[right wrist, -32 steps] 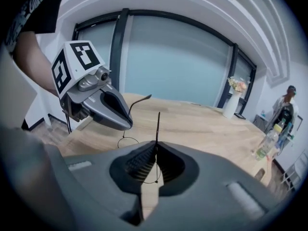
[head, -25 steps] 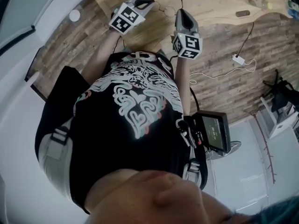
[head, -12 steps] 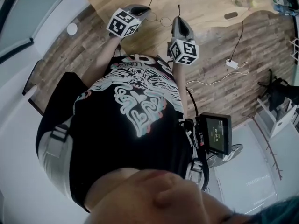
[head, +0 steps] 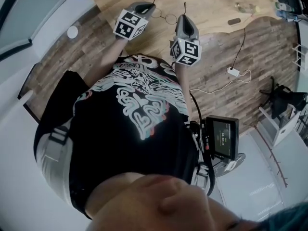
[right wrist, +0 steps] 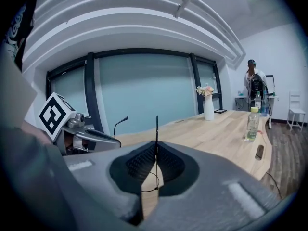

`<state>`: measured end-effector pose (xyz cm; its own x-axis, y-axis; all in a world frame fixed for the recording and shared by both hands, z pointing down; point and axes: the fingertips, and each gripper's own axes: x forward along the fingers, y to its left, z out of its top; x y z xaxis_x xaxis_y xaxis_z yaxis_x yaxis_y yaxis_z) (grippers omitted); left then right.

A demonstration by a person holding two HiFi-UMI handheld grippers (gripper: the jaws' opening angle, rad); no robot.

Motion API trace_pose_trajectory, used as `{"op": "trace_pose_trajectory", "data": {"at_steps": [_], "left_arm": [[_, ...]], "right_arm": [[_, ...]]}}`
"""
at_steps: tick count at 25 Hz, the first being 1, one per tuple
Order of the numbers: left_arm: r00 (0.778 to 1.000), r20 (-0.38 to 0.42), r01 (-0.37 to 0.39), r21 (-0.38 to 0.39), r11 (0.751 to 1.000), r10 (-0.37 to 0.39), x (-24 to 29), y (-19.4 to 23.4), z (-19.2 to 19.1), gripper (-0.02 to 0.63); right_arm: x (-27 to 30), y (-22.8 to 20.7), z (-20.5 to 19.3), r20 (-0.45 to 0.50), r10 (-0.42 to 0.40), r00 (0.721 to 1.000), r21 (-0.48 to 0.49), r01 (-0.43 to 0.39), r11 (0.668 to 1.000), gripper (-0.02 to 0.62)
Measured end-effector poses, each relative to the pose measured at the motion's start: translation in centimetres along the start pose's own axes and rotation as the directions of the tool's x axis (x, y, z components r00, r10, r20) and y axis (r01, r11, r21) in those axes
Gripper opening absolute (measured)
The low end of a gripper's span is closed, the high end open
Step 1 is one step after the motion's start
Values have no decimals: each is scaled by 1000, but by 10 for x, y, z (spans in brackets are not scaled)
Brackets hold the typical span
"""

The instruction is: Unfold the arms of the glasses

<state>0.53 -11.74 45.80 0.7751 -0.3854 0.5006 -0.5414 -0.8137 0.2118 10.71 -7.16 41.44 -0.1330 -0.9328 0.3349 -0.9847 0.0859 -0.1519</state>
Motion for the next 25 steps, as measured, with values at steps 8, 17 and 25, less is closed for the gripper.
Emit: {"op": "trace_pose_trajectory", "data": {"at_steps": [8,17,25], "left_arm": [[1000,-6,0,-1,1000,0,2,-1,-1,-10],[1000,-20,7,13,1000,-6,1,-8,-7,-9],[999,-35,17,-13,1000,-17,0,-11,-14,-9]], "right_arm": [[2,-2,-5,-18,-25,1000,-23,25,999,6],[0,-7,-11,-33,-30,999,-7,30,1000,6],[-1,-8,-16,-44,-24,999,1,24,1000,6]]}}
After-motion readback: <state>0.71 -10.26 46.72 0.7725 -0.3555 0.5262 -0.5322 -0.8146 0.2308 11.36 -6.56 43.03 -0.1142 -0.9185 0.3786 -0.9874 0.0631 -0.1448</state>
